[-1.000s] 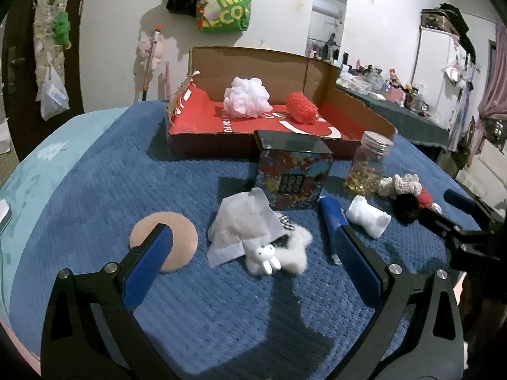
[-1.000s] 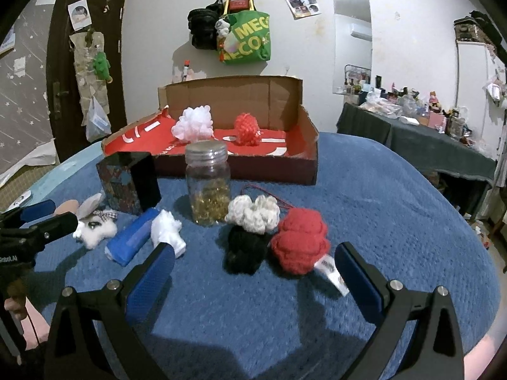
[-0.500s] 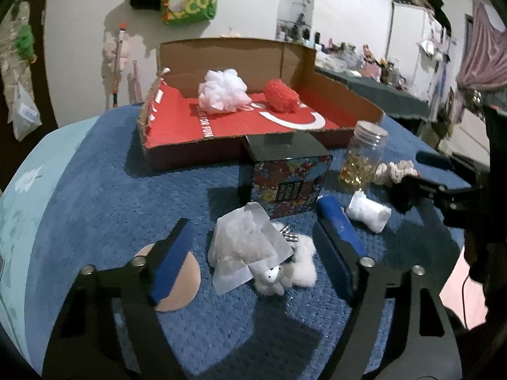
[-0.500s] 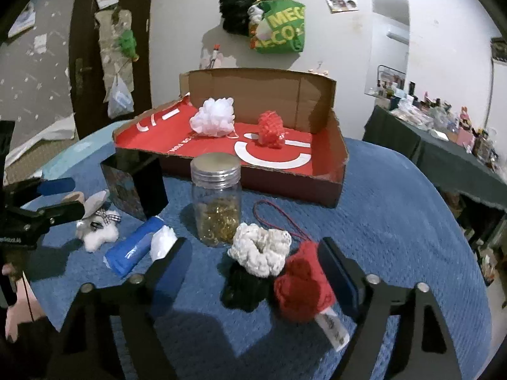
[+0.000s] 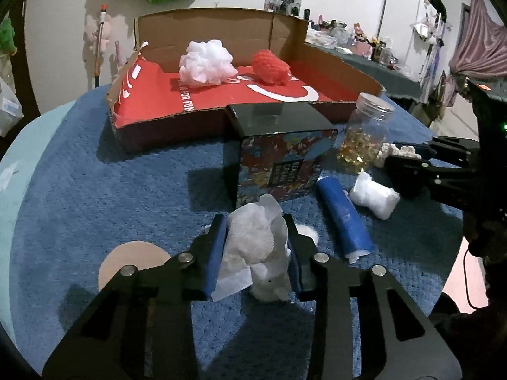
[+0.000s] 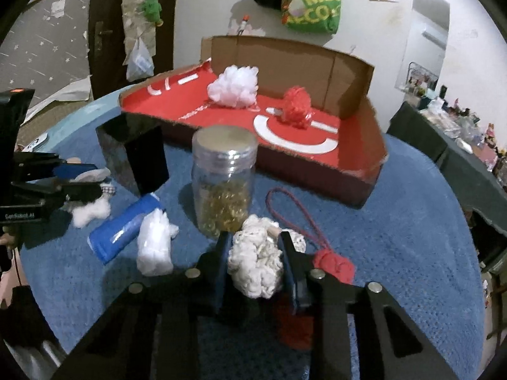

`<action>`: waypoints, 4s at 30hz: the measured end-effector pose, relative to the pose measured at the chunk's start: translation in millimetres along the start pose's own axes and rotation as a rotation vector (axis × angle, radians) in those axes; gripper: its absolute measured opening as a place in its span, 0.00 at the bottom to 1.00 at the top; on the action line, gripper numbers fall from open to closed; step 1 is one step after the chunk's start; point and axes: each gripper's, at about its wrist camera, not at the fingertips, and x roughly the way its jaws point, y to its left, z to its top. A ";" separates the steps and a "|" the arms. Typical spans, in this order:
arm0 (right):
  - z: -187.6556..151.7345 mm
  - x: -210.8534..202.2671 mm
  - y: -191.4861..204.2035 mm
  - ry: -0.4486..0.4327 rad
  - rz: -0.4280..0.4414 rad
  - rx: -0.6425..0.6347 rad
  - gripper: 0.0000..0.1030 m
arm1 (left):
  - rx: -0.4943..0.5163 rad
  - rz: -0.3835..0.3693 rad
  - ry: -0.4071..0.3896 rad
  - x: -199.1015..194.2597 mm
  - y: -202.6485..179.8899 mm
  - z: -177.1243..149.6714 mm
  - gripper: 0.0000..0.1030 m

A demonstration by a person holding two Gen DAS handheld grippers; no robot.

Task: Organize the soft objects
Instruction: 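Grasp the white scrunchie with the right gripper while the left gripper grasps the white tissue, then carry the scrunchie and tissue with both grippers over the red box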

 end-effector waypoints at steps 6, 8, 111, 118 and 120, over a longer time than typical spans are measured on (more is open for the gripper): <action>-2.0 -16.2 -3.1 -0.062 0.002 0.039 0.25 | -0.008 -0.008 -0.020 -6.4 -1.8 0.2 0.22; -0.6 -24.7 -1.5 -0.094 -0.009 0.049 0.25 | -0.014 -0.008 -0.027 -8.9 -1.6 1.5 0.21; 123.1 77.9 -58.8 0.002 -0.071 -0.078 0.25 | 0.127 -0.048 0.174 79.8 51.0 150.5 0.21; 121.0 99.0 -61.1 0.075 -0.077 -0.104 0.26 | 0.136 -0.016 0.215 95.2 52.8 152.4 0.21; 119.4 102.1 -61.2 0.095 -0.070 -0.104 0.26 | 0.134 -0.003 0.227 99.6 54.3 151.9 0.21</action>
